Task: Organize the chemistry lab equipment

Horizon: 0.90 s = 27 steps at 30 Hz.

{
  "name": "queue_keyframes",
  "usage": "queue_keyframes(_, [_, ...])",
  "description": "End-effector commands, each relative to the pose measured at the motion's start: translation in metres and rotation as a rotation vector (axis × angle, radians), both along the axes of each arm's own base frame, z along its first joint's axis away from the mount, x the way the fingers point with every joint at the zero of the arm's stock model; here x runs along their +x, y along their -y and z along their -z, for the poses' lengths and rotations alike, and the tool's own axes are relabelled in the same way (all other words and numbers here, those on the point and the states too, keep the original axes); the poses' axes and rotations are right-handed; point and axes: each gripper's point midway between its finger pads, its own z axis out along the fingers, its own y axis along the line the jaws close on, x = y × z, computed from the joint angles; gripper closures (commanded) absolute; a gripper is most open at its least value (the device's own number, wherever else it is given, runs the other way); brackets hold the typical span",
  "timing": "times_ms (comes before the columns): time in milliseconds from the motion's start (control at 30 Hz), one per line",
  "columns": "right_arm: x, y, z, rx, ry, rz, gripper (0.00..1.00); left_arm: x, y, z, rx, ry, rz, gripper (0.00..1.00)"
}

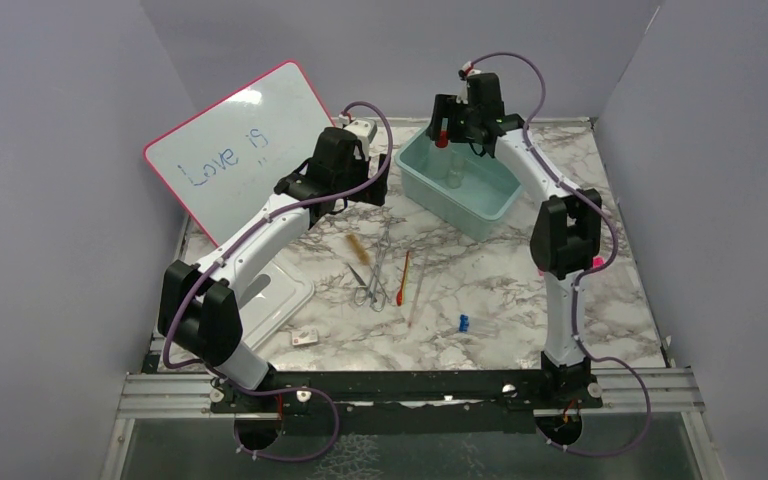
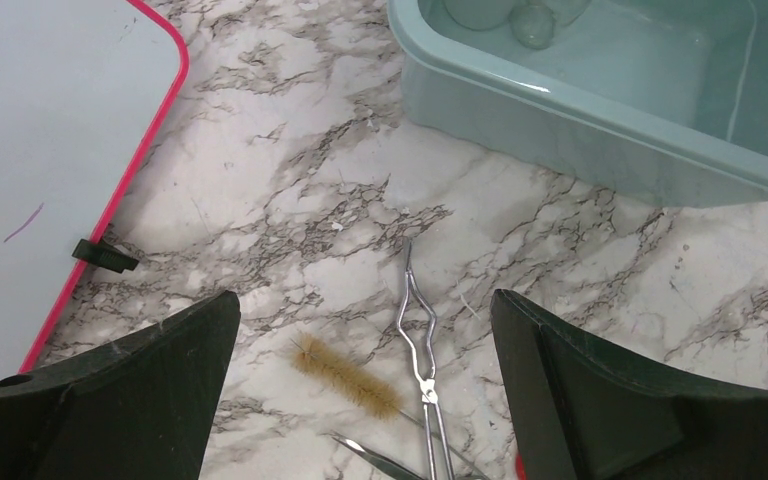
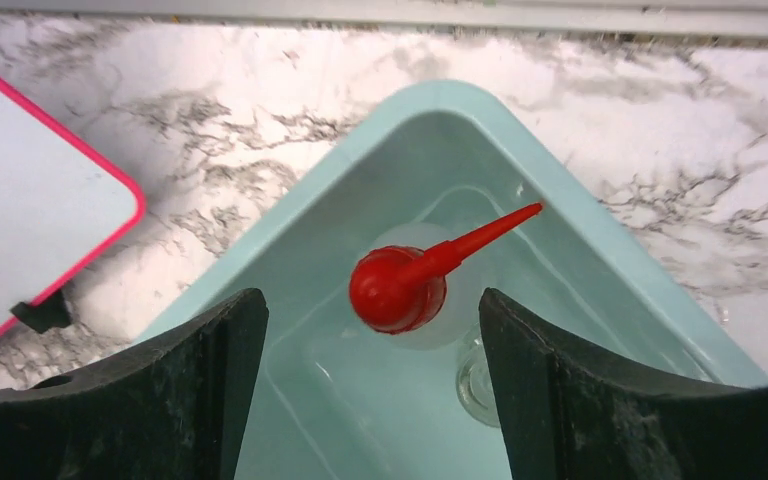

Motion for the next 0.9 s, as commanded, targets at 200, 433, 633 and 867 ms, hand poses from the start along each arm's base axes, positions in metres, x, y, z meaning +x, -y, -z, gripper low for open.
queue_keyframes(200, [-0.038,0.043,-0.087,-0.071,0.074,0.154,0.23,-0.007,0.001,-0.024,-0.084,0.02,-0.015,0.01])
queue_keyframes(433, [-0.124,0.08,-0.092,-0.069,-0.051,0.284,0.3,-0.027,0.011,-0.031,-0.181,0.02,0.043,0.02])
queue_keyframes(633, [-0.214,0.097,-0.069,-0.055,-0.208,0.289,0.3,-0.048,0.011,-0.028,-0.242,0.017,0.078,0.02])
queue_keyframes(867, [-0.292,0.116,-0.025,-0.015,-0.372,0.396,0.3,-0.076,0.011,-0.018,-0.309,-0.023,0.106,0.05])
